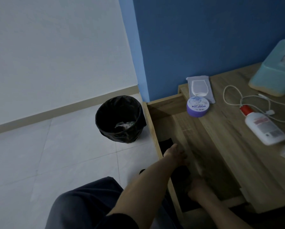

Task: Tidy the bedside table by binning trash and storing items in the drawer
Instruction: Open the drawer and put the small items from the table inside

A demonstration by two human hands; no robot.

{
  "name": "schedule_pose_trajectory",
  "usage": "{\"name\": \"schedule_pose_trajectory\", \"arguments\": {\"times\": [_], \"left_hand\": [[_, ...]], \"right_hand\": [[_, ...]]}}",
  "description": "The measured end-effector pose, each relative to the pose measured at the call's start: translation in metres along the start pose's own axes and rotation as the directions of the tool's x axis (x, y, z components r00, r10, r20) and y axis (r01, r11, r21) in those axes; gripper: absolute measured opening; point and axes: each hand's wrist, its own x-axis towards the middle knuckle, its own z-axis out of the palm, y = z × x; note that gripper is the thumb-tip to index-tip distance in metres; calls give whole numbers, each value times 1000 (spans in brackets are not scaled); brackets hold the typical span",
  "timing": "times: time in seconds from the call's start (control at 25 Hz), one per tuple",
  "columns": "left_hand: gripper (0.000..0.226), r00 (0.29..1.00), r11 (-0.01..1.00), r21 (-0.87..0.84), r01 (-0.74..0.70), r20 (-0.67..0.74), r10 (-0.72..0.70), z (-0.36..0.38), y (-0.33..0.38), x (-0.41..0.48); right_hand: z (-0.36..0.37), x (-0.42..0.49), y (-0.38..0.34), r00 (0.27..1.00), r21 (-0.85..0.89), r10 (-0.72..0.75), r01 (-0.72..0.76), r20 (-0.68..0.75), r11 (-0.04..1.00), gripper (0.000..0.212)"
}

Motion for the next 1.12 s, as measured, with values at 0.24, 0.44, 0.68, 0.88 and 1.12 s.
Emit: {"name": "schedule_pose_trajectory", "arguments": {"times": [0.24, 0.44, 0.68, 0.88, 1.12], "left_hand": [[89, 991, 977, -197, 84, 120, -61, 7, -5, 4], [60, 989, 793, -594, 134, 35, -142, 12, -12, -3], [41, 560, -152, -964, -217, 4, -829, -57, -66, -15], [73, 589, -92, -974, -207, -49, -806, -106, -90, -7], [61, 651, 118, -993, -18, -102, -752, -105, -92, 7]], "right_hand": [[14, 12, 4, 999, -37, -42, 42, -15, 998, 51], [-15, -11, -5, 986, -2, -161, 161, -39, 987, 49], [-123, -87, 42, 681, 268, -180, 497, -710, 825, 14], [-195, -33, 94, 671, 300, 171, 80, -721, 950, 66], [-210, -59, 83, 825, 358, 19, 225, -564, 906, 47]]}}
